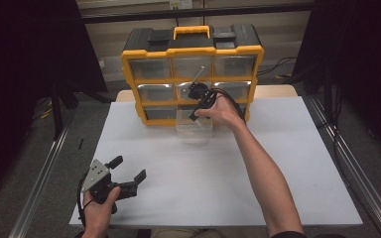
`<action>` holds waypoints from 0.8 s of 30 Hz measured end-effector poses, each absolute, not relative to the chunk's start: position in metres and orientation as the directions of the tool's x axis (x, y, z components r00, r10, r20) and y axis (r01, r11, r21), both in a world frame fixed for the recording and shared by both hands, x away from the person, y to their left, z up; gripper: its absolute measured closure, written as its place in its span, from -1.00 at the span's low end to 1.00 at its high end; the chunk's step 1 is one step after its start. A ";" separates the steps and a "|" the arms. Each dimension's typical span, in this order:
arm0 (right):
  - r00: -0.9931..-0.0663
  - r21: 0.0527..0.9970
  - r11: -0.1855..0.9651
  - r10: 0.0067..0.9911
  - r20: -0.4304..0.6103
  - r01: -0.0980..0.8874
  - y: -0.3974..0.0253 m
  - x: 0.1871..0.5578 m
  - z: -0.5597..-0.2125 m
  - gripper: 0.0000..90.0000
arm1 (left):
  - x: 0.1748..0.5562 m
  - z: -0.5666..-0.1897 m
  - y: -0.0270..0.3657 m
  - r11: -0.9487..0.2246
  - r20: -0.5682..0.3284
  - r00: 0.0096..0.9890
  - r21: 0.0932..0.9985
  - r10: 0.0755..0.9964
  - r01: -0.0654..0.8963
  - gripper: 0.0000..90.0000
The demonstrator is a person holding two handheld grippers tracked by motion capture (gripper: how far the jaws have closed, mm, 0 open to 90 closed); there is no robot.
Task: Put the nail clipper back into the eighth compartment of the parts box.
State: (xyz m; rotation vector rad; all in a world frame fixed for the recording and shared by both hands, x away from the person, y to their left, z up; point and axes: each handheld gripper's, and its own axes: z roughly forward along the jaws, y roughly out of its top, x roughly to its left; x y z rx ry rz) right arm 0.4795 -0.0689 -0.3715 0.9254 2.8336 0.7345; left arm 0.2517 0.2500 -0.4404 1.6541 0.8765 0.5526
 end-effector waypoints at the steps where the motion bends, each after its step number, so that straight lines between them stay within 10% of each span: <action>1: -0.812 0.461 0.700 0.578 0.081 0.545 -0.069 0.479 -0.372 0.73 | 0.252 -0.440 0.250 -0.096 -0.087 0.615 0.961 0.784 0.258 -0.94; 24: -0.810 0.505 0.670 0.578 0.105 0.544 -0.075 0.480 -0.384 0.41 | 0.251 -0.440 0.250 -0.096 -0.087 0.616 0.961 0.783 0.259 -0.94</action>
